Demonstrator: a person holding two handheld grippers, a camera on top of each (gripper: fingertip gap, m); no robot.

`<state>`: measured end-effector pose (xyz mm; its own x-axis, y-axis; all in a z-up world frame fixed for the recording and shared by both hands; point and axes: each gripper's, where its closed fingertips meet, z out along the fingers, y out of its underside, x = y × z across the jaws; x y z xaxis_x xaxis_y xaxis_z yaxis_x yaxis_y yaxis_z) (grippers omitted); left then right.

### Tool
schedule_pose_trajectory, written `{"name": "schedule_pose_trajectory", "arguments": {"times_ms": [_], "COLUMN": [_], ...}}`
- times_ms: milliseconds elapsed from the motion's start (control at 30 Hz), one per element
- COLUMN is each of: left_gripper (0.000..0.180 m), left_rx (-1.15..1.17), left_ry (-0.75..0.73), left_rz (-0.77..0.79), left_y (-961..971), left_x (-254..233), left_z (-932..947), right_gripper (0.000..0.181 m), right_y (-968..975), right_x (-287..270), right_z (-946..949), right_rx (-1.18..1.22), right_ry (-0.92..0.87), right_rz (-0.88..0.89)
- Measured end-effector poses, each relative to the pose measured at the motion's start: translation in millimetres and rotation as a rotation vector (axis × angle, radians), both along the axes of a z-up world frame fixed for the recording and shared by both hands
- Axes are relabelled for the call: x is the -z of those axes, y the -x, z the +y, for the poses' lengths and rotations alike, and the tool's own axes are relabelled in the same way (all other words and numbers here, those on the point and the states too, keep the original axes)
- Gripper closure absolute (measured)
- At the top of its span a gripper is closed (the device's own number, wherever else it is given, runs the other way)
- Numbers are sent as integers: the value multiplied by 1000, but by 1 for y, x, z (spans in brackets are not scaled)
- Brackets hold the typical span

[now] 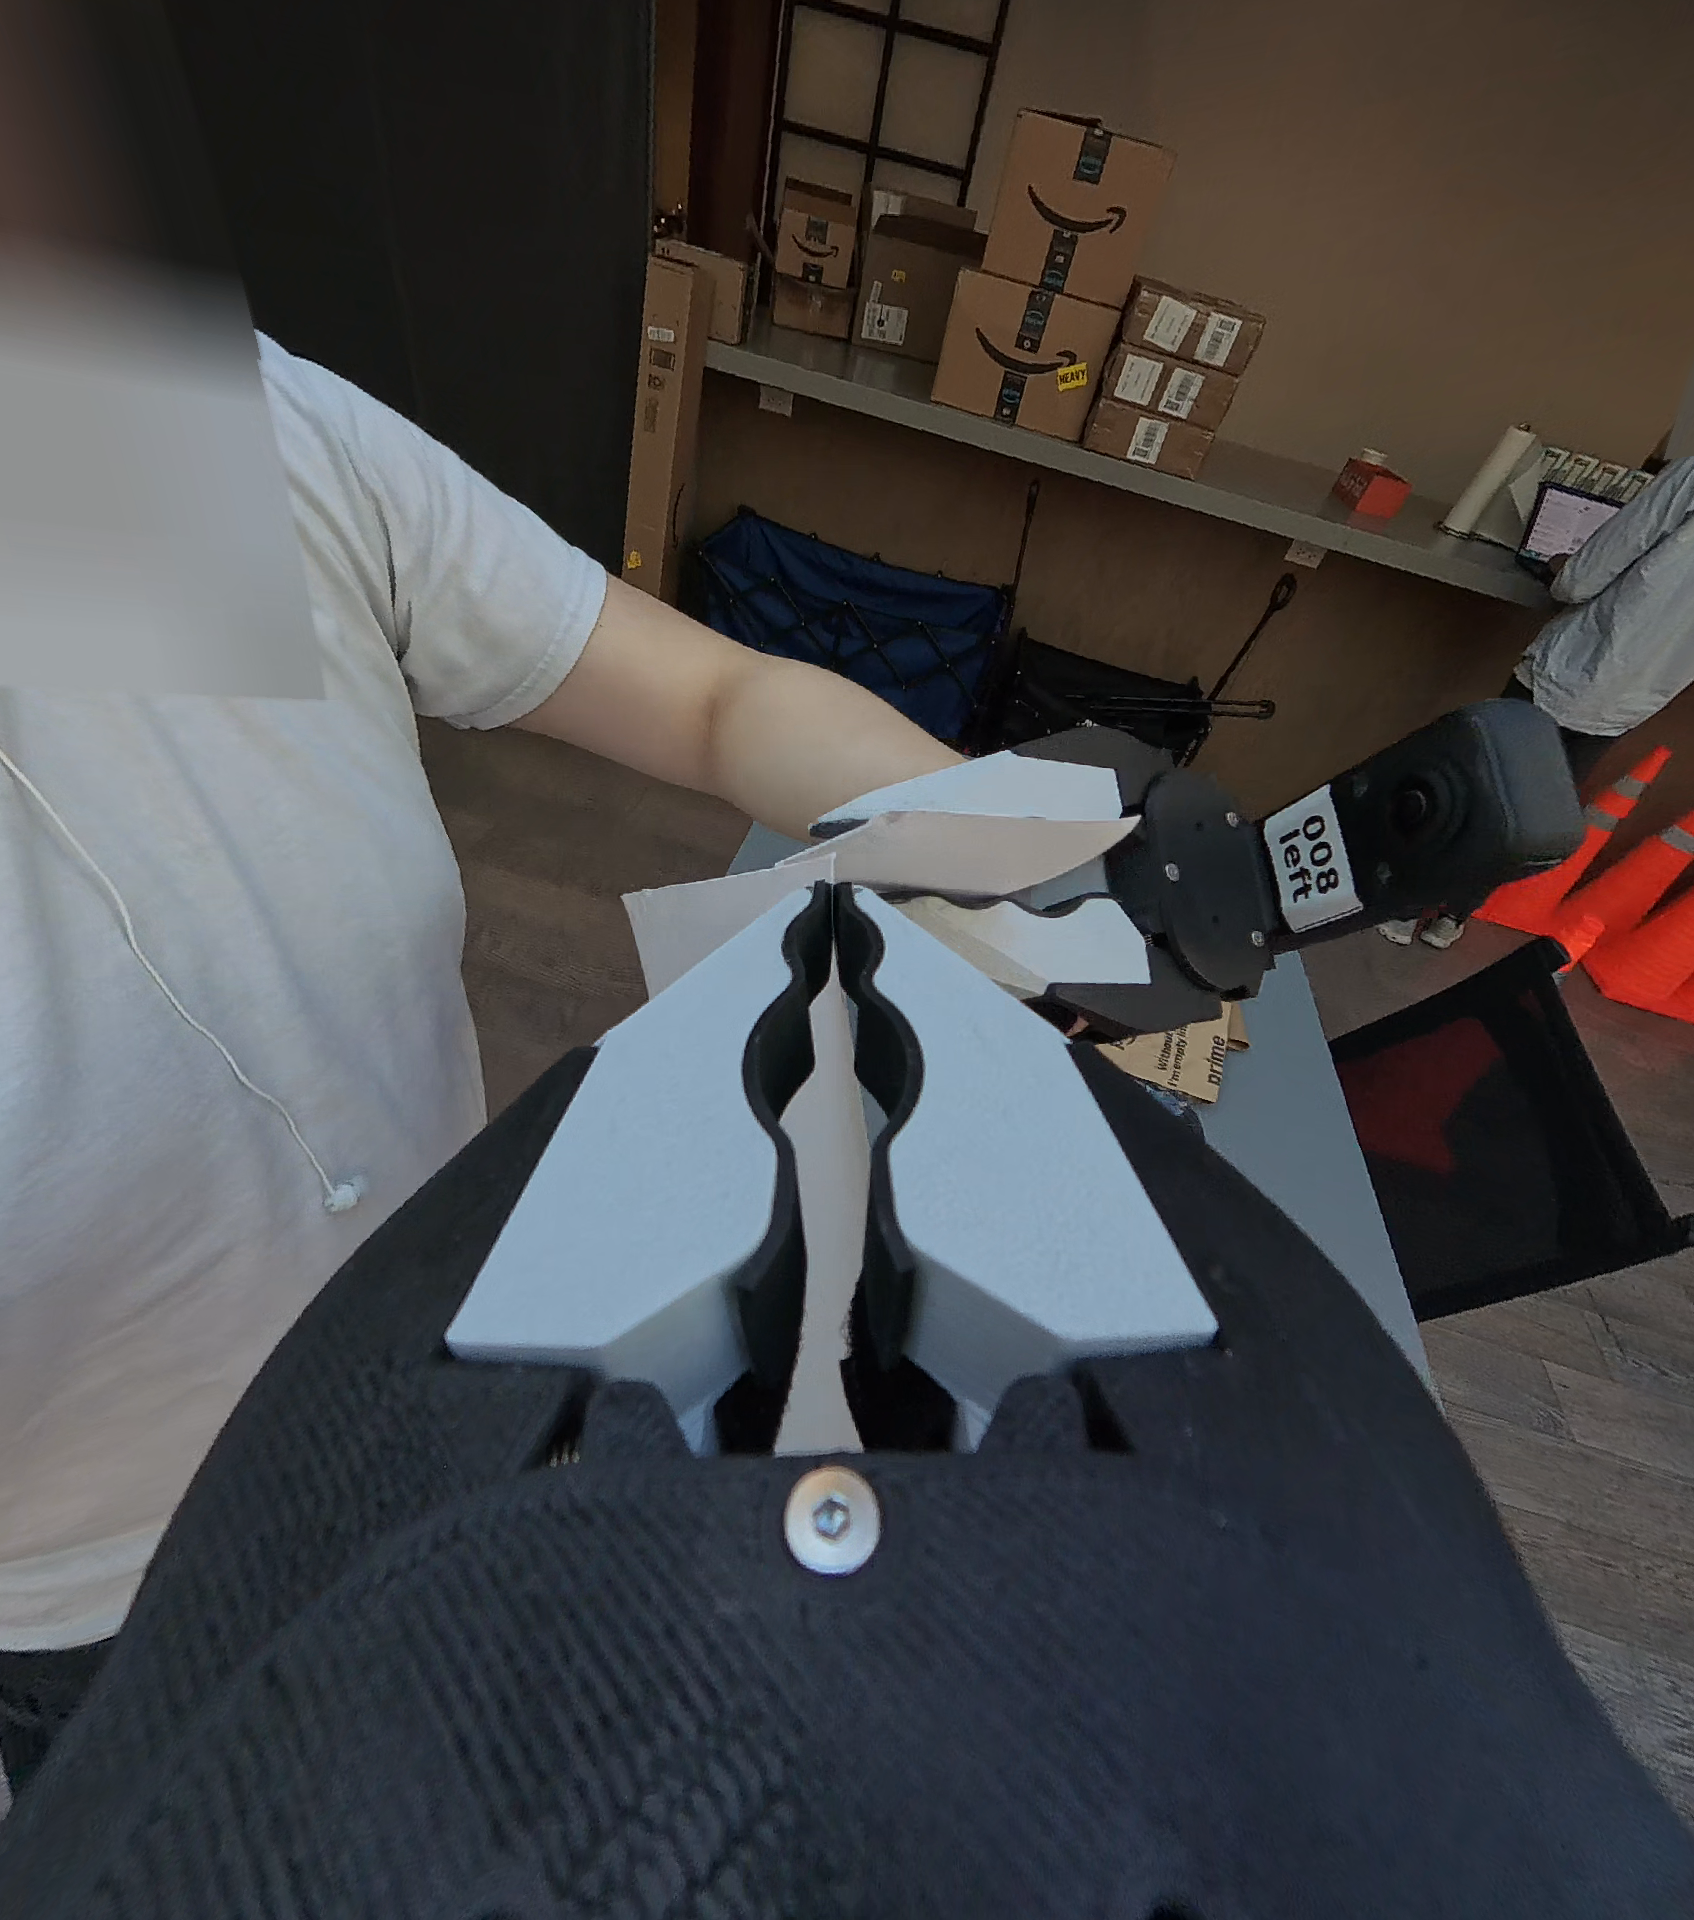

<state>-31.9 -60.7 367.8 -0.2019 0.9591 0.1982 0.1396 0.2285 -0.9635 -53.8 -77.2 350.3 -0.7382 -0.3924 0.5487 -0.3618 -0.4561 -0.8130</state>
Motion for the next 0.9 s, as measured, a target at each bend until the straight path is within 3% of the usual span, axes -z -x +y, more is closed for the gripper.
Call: {"name": "schedule_pose_trajectory", "arguments": {"times_ms": [133,367,467,500,733,800,900], "left_gripper": [180,180,126,119,145,169,179], "left_rx": [47,-21,-55,-58,-162,-187,-180], "left_ry": [25,69,61,38,-65,-75,-42], "left_rz": [-4,-3,-1,-31,-307,-294,-229], "left_y": [-7,-19,-17,-14,13,18,22], "left_x": [3,8,8,12,38,35,22], "left_z": [6,-6,-11,-10,-27,-32,-30], "right_gripper": [175,181,181,181,181,181,181], "right_y": [-9,-20,-18,-17,-19,-18,-15], "right_x": [-5,11,10,9,2,-1,-8], "right_z": [-5,-14,-21,-23,-20,-18,-17], "right_rx": [-5,-70,-46,-30,-62,-82,-103], "right_ry": [-59,-333,-404,-422,-493,-502,-472], "right_rz": [27,189,248,271,371,372,353]}}
